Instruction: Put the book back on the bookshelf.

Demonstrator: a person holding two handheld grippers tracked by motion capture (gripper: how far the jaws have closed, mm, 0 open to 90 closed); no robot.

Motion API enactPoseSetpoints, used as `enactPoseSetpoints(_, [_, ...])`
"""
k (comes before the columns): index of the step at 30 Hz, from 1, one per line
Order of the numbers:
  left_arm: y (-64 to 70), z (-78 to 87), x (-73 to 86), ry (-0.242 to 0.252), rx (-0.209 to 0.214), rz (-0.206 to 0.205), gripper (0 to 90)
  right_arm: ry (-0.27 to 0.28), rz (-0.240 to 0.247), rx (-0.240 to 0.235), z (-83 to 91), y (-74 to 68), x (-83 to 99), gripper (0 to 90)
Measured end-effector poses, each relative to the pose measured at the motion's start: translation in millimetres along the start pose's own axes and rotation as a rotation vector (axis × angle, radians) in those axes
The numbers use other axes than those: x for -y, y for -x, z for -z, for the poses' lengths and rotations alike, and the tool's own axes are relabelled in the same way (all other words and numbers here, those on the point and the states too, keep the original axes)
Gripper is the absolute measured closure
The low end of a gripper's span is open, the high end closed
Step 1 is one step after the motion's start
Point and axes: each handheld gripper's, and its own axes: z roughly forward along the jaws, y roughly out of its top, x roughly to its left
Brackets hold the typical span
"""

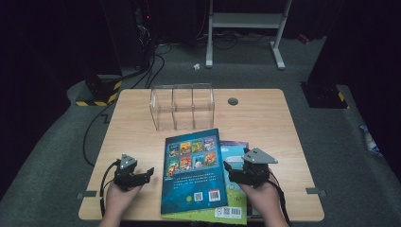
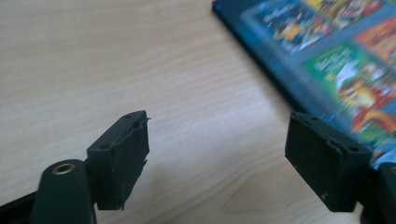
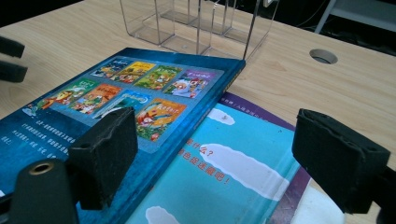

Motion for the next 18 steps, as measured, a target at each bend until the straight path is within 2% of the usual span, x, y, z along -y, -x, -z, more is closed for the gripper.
enactPoseSetpoints(2, [11.9,-1.2,-7.4,0.027,0.022,-0.009,19.9,-0.006,0.009,0.0,0.6,-0.7,1.8,14.1])
enactPoseSetpoints(4, [19.8,-4.3,-7.9,0.035,0.038,-0.018,19.2,-0.003,0.008,0.004,3.5,-2.7,4.2,14.1])
enactPoseSetpoints(5, [28.4,-7.9,-3.6,0.036,0.069,-0.022,17.9,-0.003,0.008,0.005,6.2,-3.4,6.1,14.0])
enactPoseSetpoints(7, [31.1,-9.8,-1.0,0.034,0.076,-0.03,17.9,0.0,0.007,0.006,7.8,-3.6,7.4,14.1])
enactPoseSetpoints(9, [36.3,-12.5,0.2,0.002,0.098,-0.042,17.7,0.002,0.0,0.003,10.4,-3.9,10.3,14.0])
enactPoseSetpoints(11, [41.4,-10.5,1.4,-0.005,0.127,-0.057,17.4,-0.006,-0.011,-0.001,9.4,-4.6,13.8,13.5])
enactPoseSetpoints(12, [43.3,-10.0,2.1,-0.01,0.127,-0.064,17.0,-0.013,-0.018,-0.005,8.1,-5.2,14.5,13.1])
enactPoseSetpoints(13, [46.2,-10.3,2.9,-0.01,0.153,-0.065,16.6,-0.019,-0.02,-0.008,6.6,-5.7,14.9,12.6])
enactPoseSetpoints(14, [46.2,-10.3,2.9,-0.01,0.153,-0.065,16.5,-0.022,-0.02,-0.015,5.4,-6.3,15.1,11.3])
enactPoseSetpoints(16, [50.4,-11.8,3.1,-0.016,0.194,-0.056,15.8,-0.021,-0.019,-0.022,4.4,-7.5,15.4,10.9])
enactPoseSetpoints(18, [53.3,-12.8,3.4,-0.014,0.205,-0.053,15.1,-0.032,-0.013,-0.017,1.4,-11.8,15.2,10.9])
